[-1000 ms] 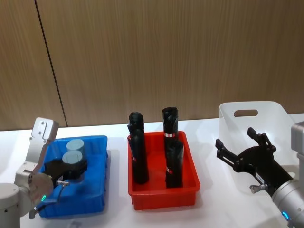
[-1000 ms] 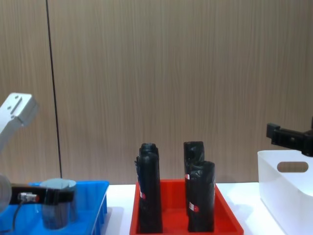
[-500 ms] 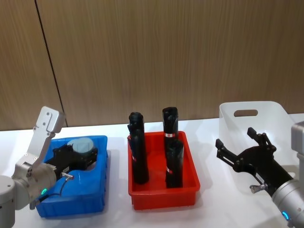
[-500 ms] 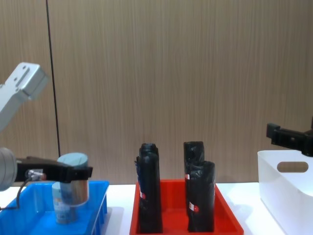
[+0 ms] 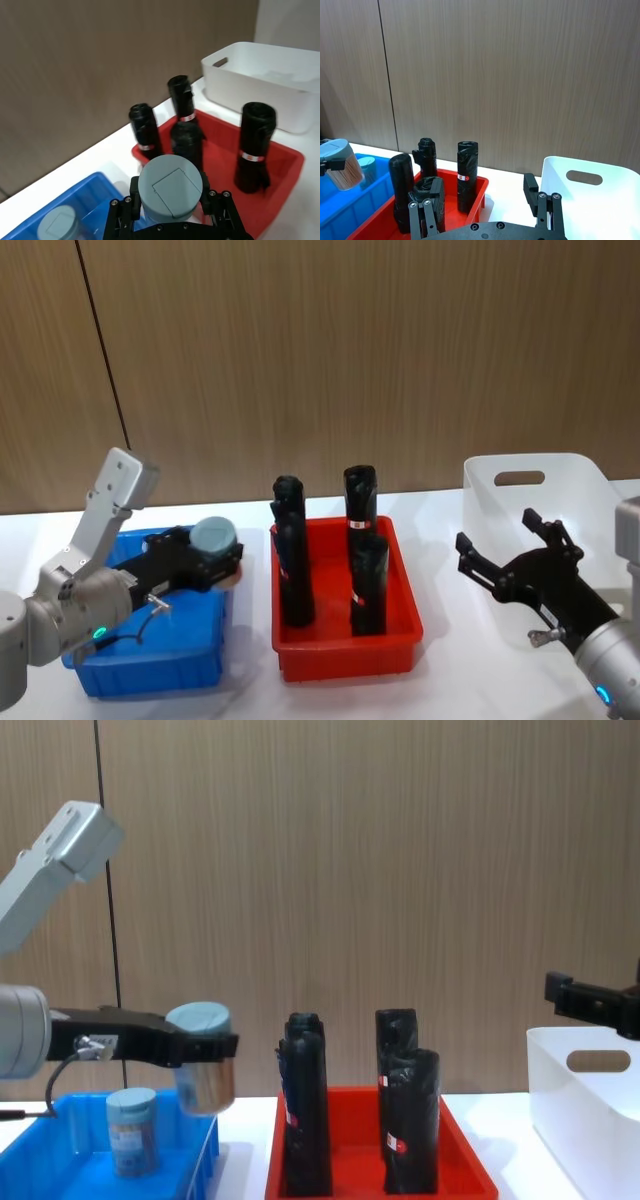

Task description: Pick the cotton swabs from the blue box and place them into the white box.

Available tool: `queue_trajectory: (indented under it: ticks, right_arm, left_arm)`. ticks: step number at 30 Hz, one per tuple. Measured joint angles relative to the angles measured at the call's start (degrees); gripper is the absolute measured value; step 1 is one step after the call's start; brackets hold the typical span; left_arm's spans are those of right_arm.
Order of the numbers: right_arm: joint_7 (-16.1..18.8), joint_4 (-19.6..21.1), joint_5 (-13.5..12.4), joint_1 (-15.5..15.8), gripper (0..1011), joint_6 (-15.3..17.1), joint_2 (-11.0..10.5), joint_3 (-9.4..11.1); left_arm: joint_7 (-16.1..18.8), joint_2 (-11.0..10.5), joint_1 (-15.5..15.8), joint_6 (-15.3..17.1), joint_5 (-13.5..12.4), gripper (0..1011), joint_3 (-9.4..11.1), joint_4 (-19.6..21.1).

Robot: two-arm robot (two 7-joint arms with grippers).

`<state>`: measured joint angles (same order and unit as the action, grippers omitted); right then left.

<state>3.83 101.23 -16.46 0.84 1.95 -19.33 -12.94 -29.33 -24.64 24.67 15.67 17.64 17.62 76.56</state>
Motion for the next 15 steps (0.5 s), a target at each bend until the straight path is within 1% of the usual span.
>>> queue_trajectory:
  ticks: [5, 8, 10, 12, 13, 15]
  right_arm:
    - [0.0, 0.0, 0.0, 0.0, 1002, 0.0, 0.0, 0.0]
    - [0.0, 0.0, 0.0, 0.0, 1002, 0.0, 0.0, 0.0]
    - [0.0, 0.0, 0.0, 0.0, 1002, 0.0, 0.0, 0.0]
    - [0.0, 0.0, 0.0, 0.0, 1002, 0.0, 0.0, 0.0]
    - [0.0, 0.0, 0.0, 0.0, 1002, 0.0, 0.0, 0.0]
    - [0.0, 0.0, 0.0, 0.0, 1002, 0.0, 0.0, 0.0]
  left_arm:
    - [-4.3, 0.0, 0.7, -0.8, -0.2, 668, 0.2, -0.1]
    - [-7.6, 0.0, 1.3, -1.5, -0.2, 668, 0.4, -0.5]
    - [-8.3, 0.0, 1.4, -1.7, -0.2, 668, 0.4, -0.6]
    - [-11.5, 0.1, 2.0, -2.4, -0.2, 668, 0.6, -1.0]
    - [-11.5, 0.1, 2.0, -2.4, -0.2, 668, 0.6, -1.0]
    - [-14.4, 0.2, 2.6, -3.0, -0.1, 668, 0.8, -1.6]
